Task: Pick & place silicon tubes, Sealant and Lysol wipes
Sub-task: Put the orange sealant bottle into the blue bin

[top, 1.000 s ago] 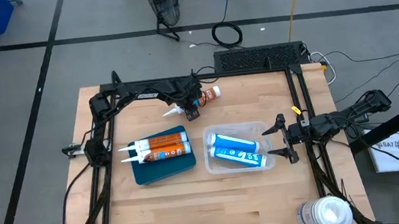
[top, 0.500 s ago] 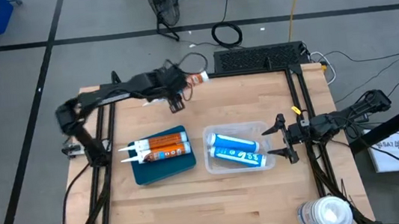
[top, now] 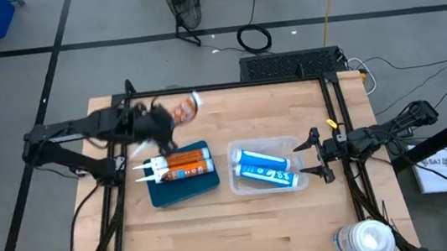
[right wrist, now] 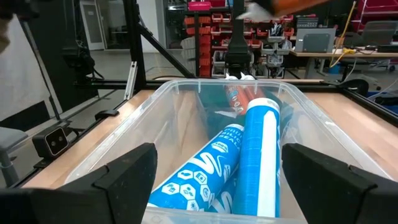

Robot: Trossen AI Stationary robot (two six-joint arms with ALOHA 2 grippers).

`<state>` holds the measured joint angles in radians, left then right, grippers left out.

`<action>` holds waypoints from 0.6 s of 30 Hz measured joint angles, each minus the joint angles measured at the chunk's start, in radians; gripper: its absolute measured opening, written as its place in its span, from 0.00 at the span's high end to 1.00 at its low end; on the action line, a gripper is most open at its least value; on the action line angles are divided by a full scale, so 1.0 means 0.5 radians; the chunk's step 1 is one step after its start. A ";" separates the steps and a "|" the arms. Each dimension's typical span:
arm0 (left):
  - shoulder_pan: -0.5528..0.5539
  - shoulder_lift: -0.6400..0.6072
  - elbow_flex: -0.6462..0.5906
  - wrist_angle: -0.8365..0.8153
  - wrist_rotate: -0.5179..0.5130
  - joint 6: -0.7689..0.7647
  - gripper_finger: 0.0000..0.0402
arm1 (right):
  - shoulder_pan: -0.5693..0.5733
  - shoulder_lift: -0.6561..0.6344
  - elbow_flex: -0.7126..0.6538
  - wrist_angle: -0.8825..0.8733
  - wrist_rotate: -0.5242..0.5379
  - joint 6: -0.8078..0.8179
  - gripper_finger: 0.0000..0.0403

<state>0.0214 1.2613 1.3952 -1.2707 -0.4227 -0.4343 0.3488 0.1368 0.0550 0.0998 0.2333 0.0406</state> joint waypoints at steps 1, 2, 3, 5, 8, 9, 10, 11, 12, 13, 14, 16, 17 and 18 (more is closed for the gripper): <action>-0.085 0.000 0.000 -0.072 0.058 -0.114 0.49 | 0.000 0.000 0.000 0.000 0.000 0.000 0.19; -0.165 0.003 0.000 -0.141 0.119 -0.224 0.49 | -0.001 0.001 0.000 0.000 0.000 0.000 0.19; -0.244 0.009 0.000 -0.205 0.178 -0.339 0.49 | -0.001 0.000 0.000 0.000 0.000 0.000 0.19; -0.390 0.040 0.000 -0.302 0.259 -0.584 0.49 | 0.000 0.001 -0.001 0.000 0.000 0.000 0.19; -0.564 0.105 0.000 -0.423 0.351 -0.966 0.49 | -0.001 0.001 0.000 0.000 0.000 0.000 0.19; -0.610 0.129 0.000 -0.454 0.371 -1.072 0.49 | -0.001 0.001 -0.001 0.000 0.000 -0.001 0.19; -0.652 0.154 0.000 -0.485 0.400 -1.160 0.49 | 0.000 0.000 -0.001 0.000 0.000 0.000 0.19; -0.691 0.180 0.000 -0.509 0.434 -1.234 0.49 | -0.001 0.000 0.000 0.001 0.000 0.000 0.19; -0.727 0.210 0.000 -0.529 0.469 -1.296 0.49 | -0.001 0.000 -0.001 0.000 0.000 0.000 0.19; -0.761 0.243 0.000 -0.537 0.503 -1.335 0.49 | -0.001 0.001 -0.001 0.000 0.000 0.000 0.19; -0.789 0.279 0.000 -0.541 0.539 -1.351 0.49 | 0.000 0.000 0.000 0.000 0.000 0.000 0.19; -0.838 0.353 0.000 -0.546 0.608 -1.340 0.49 | -0.001 0.000 0.000 0.000 0.000 -0.001 0.19; -0.858 0.390 0.000 -0.547 0.638 -1.329 0.49 | -0.001 0.001 0.000 0.000 0.000 0.000 0.19; -0.875 0.422 0.000 -0.547 0.663 -1.330 0.49 | -0.001 0.001 0.000 0.001 0.000 -0.001 0.19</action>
<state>-0.4161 1.4724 1.3952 -1.5440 -0.0912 -1.0993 0.3485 0.1371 0.0551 0.1001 0.2333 0.0402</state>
